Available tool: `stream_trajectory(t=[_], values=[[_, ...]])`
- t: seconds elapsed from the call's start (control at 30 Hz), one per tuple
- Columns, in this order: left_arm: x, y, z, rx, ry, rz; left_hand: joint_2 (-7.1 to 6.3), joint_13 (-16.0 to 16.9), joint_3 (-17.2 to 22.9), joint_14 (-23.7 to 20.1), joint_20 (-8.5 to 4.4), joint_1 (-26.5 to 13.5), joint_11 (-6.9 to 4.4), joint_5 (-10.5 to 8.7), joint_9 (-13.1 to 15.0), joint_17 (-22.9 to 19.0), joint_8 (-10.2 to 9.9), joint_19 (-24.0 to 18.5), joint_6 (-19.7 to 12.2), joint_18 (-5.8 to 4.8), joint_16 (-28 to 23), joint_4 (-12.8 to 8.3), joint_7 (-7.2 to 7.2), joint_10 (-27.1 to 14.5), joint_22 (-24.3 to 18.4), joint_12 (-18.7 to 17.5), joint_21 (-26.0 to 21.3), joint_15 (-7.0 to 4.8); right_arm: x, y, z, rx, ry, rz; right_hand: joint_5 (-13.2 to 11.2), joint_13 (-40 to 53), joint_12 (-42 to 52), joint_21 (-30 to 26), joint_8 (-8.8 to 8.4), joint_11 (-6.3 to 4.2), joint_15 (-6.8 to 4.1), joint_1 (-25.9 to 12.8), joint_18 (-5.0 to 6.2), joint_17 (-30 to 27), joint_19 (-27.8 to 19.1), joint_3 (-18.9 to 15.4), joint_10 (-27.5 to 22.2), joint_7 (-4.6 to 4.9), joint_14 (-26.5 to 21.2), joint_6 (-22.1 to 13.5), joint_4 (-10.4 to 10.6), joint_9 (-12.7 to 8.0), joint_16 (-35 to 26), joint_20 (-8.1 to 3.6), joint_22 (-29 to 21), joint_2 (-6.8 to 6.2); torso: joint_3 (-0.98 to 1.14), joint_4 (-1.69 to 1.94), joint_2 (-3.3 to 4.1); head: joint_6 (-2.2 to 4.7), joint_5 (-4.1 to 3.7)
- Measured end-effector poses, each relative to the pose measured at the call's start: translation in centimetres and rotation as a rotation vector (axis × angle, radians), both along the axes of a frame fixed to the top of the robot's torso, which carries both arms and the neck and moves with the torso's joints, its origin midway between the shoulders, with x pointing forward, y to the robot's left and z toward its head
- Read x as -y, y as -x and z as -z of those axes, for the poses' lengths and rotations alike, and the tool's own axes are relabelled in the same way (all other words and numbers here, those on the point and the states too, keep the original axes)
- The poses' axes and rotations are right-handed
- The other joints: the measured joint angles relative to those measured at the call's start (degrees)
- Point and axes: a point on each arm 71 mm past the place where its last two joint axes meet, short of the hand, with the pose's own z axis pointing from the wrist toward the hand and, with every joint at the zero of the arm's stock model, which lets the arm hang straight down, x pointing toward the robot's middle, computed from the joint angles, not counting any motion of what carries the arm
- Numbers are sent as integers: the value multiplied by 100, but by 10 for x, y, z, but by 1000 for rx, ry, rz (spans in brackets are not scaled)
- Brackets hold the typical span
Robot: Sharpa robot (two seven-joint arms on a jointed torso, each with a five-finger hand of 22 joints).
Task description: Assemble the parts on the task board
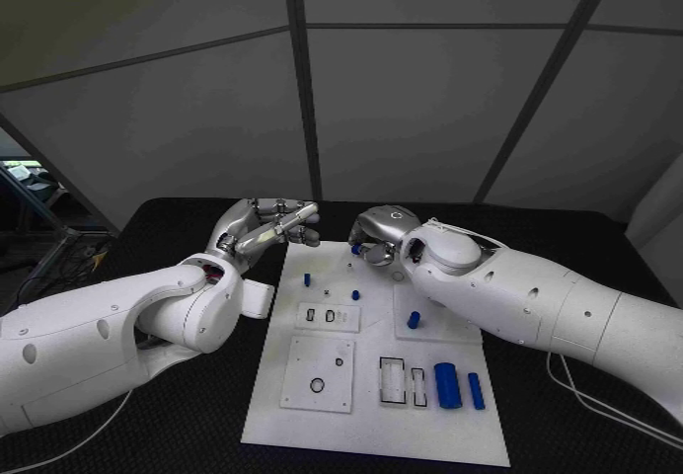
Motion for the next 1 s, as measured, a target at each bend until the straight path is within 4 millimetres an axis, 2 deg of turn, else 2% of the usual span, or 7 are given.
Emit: stream_trajectory(t=[0.03,0.13,0.27,0.6,0.77,0.8,1.0], values=[[0,0,0,0,0,0,0,0,0,0,0,0,11,0,0,7,0,0,0,-1,-24,0,0,-12,0,0,0,0,0,0,0,-1,0,0,-11,0,0,-27,0,9,14,-7,0,-62,-28,0,-78,-15,-14,-88,0,-25,-36,28,-54,-53,0,0,0,0,0],[0,0,0,0,-1,-1,0,0,0,0,0,0,19,0,0,9,0,0,0,0,-24,0,0,-19,0,0,0,0,0,0,2,-9,2,-1,-25,0,0,-45,0,59,21,-14,-1,-114,-69,-1,-142,-67,-21,-157,0,-44,-45,29,-101,-60,-2,1,3,-1,-1],[-1,-1,0,0,-1,-2,0,0,0,0,0,0,19,0,0,8,0,0,0,0,-24,0,0,-19,0,0,0,0,-1,2,2,-13,0,-9,-25,0,2,-45,0,38,20,-12,-1,-119,-68,-1,-163,-86,-21,-175,0,-48,-45,29,-105,-61,-2,0,3,-4,-1],[-2,-1,0,-1,-2,-4,0,0,0,0,0,1,19,0,0,16,-23,0,0,0,-24,0,0,-19,0,-21,0,0,0,5,1,-18,-11,-20,-1,18,95,-45,0,7,20,9,-1,-85,-68,30,-67,-65,-21,-196,30,-50,-45,29,-75,-82,-2,-10,4,-10,-9],[-2,-1,0,-2,-3,-6,-1,0,0,0,0,1,19,0,0,16,-23,0,16,0,-24,0,16,-19,0,-21,0,0,2,6,-1,-7,-26,-21,33,13,95,-58,0,10,20,10,0,-145,-68,30,-70,-65,-21,-195,30,-50,-45,29,-116,-83,0,-9,6,18,-28],[-3,-2,0,-2,-4,-7,-1,0,0,0,0,1,19,0,0,16,-23,0,21,0,-24,0,20,-19,0,-21,0,0,4,7,-2,1,-33,-20,33,8,74,-78,0,49,20,17,-1,-182,-80,30,-113,-65,-21,-195,30,-50,-61,40,-145,-140,0,-9,5,22,-31],[-6,-3,1,-4,-7,-16,-1,0,0,0,0,1,19,0,0,15,-23,0,20,0,-23,0,20,-19,0,-21,0,0,17,12,-12,53,-87,-19,33,0,56,-128,0,48,50,-18,0,-312,-182,21,-213,-66,-51,-231,39,-58,-130,37,-265,-174,3,-8,-3,76,-46]])
